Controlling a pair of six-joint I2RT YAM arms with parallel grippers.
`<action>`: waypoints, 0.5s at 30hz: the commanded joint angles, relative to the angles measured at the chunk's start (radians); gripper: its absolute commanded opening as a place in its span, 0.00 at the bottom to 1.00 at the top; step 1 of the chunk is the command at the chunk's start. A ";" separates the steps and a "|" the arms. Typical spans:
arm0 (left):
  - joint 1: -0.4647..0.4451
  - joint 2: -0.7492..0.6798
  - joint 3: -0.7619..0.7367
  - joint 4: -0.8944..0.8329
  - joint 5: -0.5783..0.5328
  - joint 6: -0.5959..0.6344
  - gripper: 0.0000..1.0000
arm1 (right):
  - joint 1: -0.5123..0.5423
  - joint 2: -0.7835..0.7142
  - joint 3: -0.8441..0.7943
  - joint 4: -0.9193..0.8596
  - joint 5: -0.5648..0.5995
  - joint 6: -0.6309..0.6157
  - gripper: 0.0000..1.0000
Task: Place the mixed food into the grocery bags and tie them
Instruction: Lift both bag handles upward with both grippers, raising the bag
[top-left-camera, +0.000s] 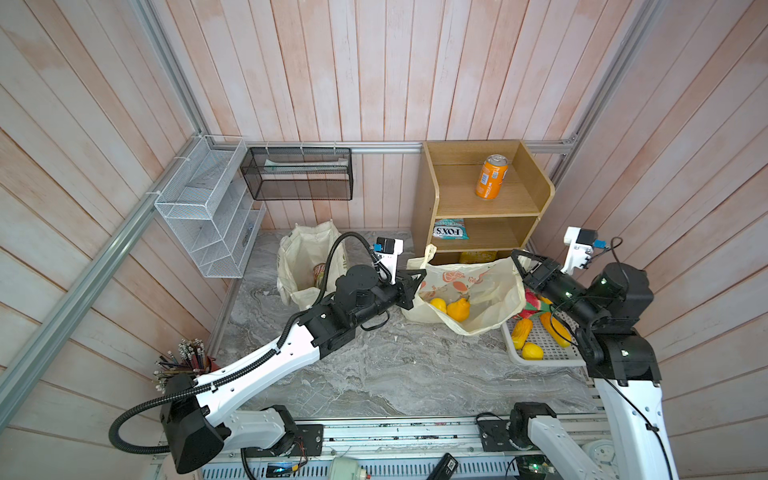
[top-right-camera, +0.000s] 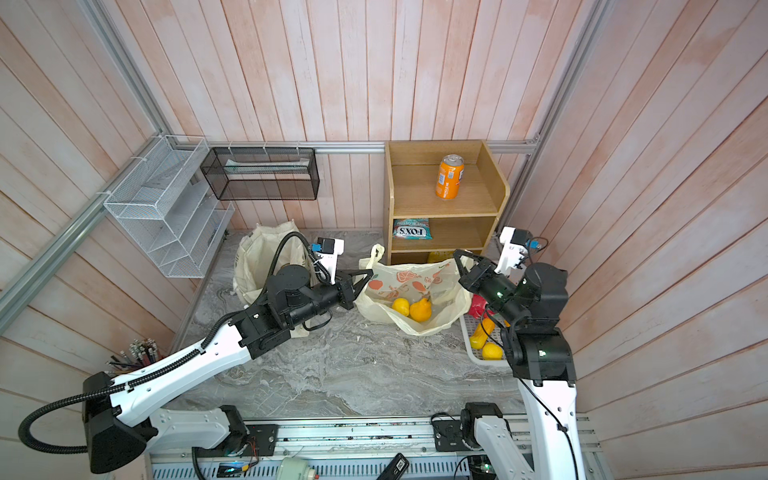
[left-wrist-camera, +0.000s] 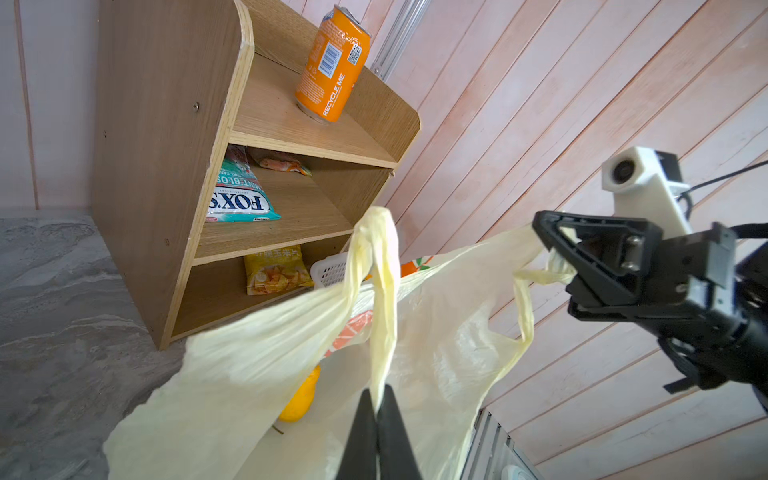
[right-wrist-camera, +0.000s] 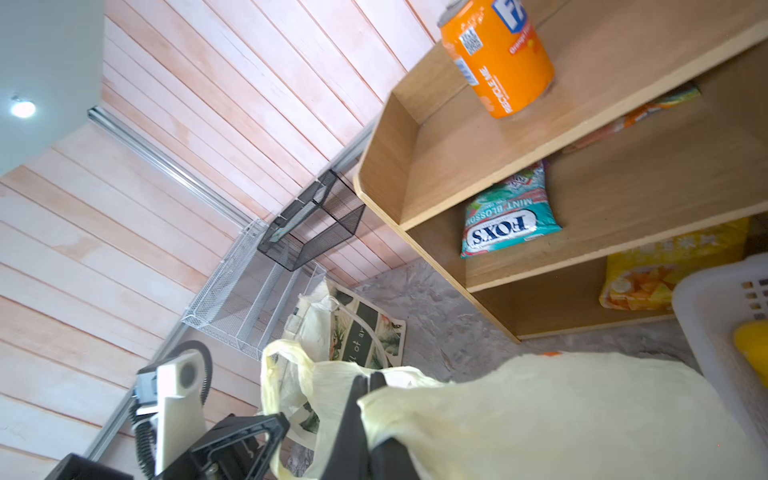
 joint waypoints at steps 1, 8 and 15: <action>0.012 -0.009 0.044 -0.017 0.010 -0.008 0.00 | -0.003 -0.004 0.033 -0.014 -0.043 0.034 0.00; 0.100 0.026 -0.021 0.001 0.079 -0.031 0.00 | -0.003 -0.016 -0.159 0.071 -0.022 0.068 0.00; 0.130 0.057 -0.033 0.021 0.140 -0.052 0.00 | -0.004 -0.004 -0.106 0.050 -0.016 0.042 0.00</action>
